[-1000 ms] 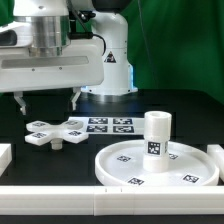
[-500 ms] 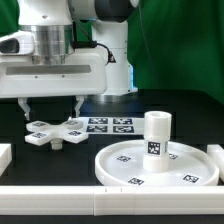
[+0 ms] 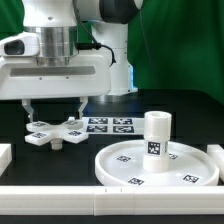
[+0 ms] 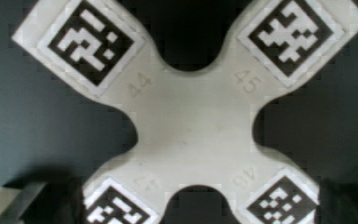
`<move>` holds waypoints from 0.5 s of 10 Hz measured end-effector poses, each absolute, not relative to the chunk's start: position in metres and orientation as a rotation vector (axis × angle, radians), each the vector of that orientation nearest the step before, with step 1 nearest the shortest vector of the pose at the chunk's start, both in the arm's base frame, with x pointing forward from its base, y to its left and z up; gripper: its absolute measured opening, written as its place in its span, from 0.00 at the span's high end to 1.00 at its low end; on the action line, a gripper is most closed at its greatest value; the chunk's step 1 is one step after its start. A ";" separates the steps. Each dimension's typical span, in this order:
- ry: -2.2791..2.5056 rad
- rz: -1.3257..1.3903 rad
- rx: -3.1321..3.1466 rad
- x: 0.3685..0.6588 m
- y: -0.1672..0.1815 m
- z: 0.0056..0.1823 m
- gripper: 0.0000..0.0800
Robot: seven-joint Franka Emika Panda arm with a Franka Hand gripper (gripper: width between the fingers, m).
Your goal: Assemble round table
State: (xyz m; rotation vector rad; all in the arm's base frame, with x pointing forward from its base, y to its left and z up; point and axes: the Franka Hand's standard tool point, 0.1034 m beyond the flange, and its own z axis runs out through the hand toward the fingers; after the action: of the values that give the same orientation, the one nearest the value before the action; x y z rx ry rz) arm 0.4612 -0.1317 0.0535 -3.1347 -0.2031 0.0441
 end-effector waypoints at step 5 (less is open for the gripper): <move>-0.211 0.073 -3.135 0.456 -0.134 0.044 0.19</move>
Offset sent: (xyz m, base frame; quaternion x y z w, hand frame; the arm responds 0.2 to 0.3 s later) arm -0.0006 -0.0013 -0.0078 0.0033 0.0059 -0.0100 0.9999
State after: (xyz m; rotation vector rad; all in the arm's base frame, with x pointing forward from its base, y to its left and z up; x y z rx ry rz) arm 0.4558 -0.1336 0.0442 -3.1347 -0.2107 0.0727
